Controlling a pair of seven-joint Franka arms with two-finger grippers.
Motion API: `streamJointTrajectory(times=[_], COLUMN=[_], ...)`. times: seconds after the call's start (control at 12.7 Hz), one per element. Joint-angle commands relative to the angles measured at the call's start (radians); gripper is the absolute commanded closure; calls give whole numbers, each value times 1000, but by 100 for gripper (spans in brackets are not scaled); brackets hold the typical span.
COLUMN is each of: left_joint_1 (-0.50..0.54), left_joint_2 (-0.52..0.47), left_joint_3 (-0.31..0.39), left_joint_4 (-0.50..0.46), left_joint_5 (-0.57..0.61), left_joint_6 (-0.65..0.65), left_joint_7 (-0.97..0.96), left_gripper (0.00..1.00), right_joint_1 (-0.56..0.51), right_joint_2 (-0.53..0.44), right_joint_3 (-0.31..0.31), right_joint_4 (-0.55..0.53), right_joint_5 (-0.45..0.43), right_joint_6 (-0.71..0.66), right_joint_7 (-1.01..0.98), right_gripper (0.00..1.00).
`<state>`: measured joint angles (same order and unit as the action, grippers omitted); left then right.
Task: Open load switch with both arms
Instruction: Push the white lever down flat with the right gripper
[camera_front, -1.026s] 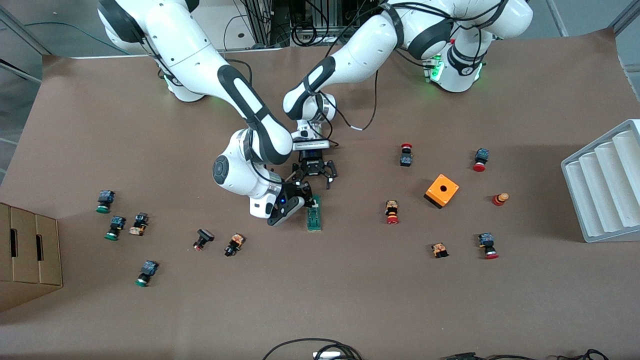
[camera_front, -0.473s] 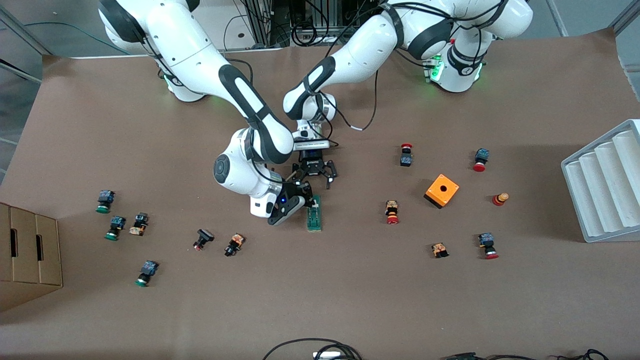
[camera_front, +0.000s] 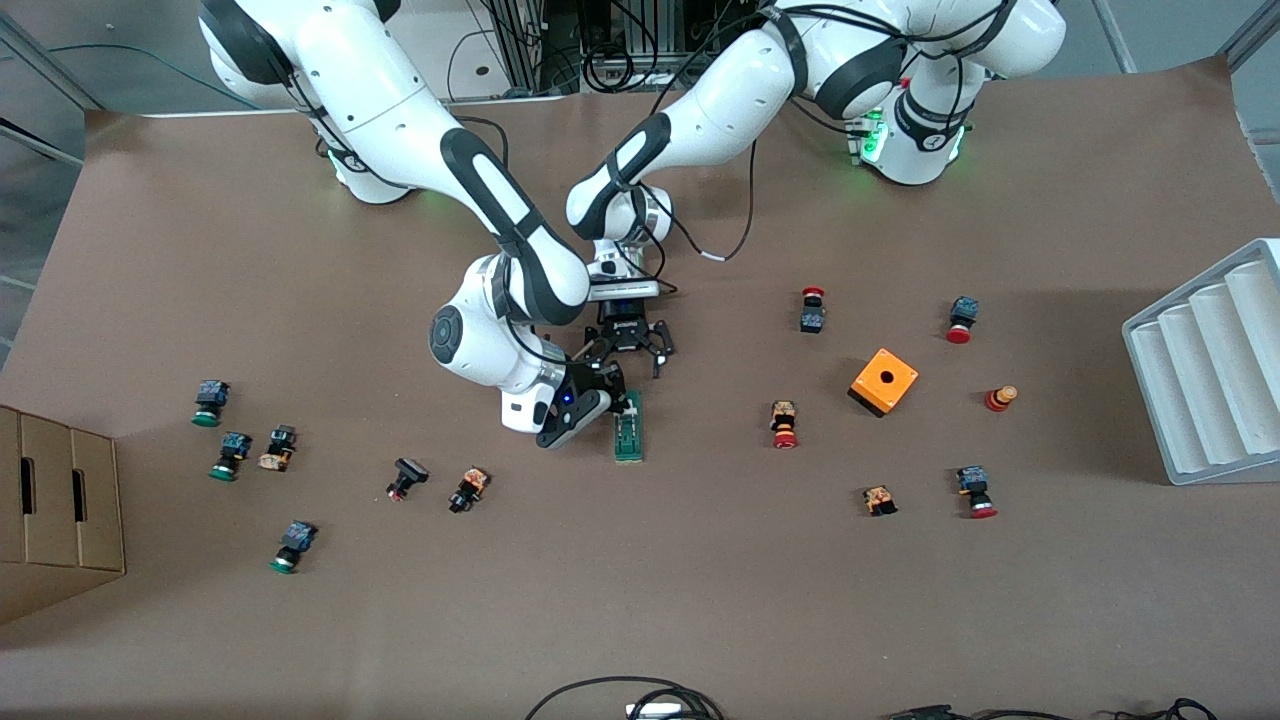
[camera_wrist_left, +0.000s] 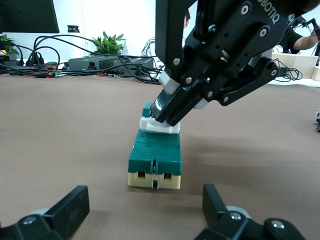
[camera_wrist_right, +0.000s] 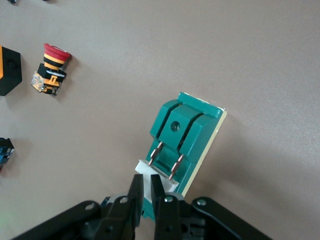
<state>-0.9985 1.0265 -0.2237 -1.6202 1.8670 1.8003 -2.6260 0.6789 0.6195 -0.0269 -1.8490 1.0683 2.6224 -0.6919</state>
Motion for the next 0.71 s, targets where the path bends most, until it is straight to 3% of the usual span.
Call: streamJointTrajectory(times=[0.0,0.47,0.55,0.63], left_joint_1=[9,11,11,11], left_joint_2=[57,57,57,57], left_joint_3=[6,6,6,6], left_joint_4=[11,14,16,14], left_joint_5=[8,8,8,8], left_joint_6=[27,27,27,27], left_joint_7=[-49,-48,-48,-48], left_gripper=[0,0,0,0], right_joint_1=[17,21,33,36], right_joint_2=[11,-6,-21,-32], right_joint_3=[-2,-2,-2,-2], right_joint_4=[-22,-22,-21,-21], right_joint_5=[45,47,50,50], right_joint_6=[41,30,28,28], right_joint_7=[-43,-20,6,37], right_gripper=[86,85,65,1])
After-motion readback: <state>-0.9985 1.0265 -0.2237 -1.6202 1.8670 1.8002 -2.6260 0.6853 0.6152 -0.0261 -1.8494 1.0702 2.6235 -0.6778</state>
